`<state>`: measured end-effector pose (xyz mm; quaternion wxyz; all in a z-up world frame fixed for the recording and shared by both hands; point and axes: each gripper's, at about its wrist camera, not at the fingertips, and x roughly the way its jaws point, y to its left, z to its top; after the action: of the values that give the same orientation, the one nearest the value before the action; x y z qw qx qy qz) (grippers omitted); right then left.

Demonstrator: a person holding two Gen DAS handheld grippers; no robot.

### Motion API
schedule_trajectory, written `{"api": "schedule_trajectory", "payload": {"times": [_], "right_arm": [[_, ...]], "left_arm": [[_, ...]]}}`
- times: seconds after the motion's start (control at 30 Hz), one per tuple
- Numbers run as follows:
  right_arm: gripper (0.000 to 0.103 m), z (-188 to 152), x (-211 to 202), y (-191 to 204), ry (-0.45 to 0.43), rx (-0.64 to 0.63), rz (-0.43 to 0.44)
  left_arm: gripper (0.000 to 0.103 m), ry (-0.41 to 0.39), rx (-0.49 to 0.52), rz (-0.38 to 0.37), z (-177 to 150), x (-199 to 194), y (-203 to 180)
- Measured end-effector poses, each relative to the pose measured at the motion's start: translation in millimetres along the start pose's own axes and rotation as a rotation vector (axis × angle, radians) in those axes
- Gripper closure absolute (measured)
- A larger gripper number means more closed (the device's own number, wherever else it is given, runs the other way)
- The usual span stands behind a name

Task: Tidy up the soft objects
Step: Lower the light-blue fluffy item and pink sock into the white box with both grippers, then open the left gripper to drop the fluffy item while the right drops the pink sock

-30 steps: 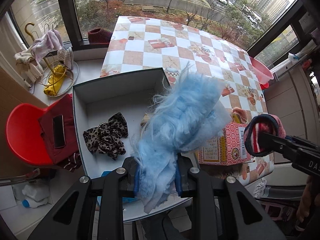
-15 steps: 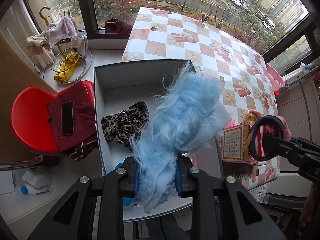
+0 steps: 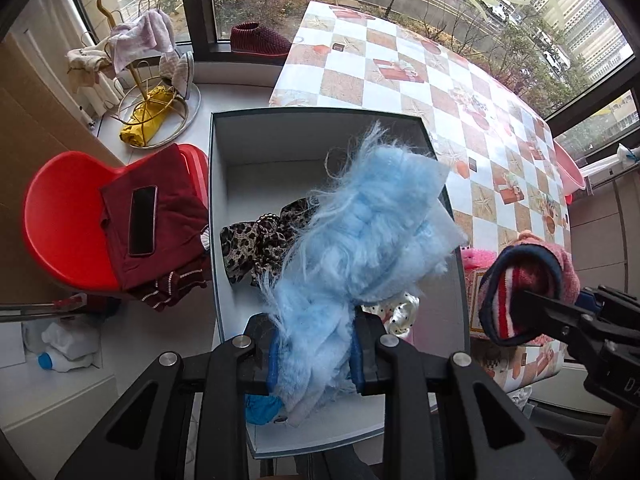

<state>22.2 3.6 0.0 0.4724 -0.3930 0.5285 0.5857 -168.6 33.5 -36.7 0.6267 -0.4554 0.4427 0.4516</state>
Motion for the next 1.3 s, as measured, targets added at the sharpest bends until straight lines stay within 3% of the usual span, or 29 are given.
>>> {"api": "schedule_trajectory", "payload": {"times": [0.5,0.9,0.97,1.07,1.13,1.23,1.3], "right_arm": [[0.067,50.3,41.5,18.1,0.058,-0.016,-0.003],[0.067,73.7,56.0,25.1,0.081,-0.020,0.011],[0.067,75.7,56.5,25.6,0.080,-0.022,0.015],[0.066,77.5,55.2,24.8,0.078,-0.024,0.026],[0.049,78.3,53.2,23.0,0.073,-0.020,0.025],[0.048,79.6,48.2,18.7,0.057,-0.011,0.026],[0.048,80.5,45.1,14.9,0.054,0.002,0.031]], "left_arm": [[0.074,0.001,-0.058,0.066,32.5,26.2,11.0],[0.071,0.030,-0.064,0.071,40.6,37.9,13.7],[0.066,0.029,-0.063,0.070,42.1,38.4,13.0],[0.046,0.029,-0.060,0.083,43.4,38.2,11.9],[0.035,0.031,-0.055,0.087,43.8,37.9,11.5],[0.023,0.038,-0.053,0.095,44.5,38.7,9.7],[0.021,0.036,-0.056,0.088,45.1,38.1,8.3]]}}
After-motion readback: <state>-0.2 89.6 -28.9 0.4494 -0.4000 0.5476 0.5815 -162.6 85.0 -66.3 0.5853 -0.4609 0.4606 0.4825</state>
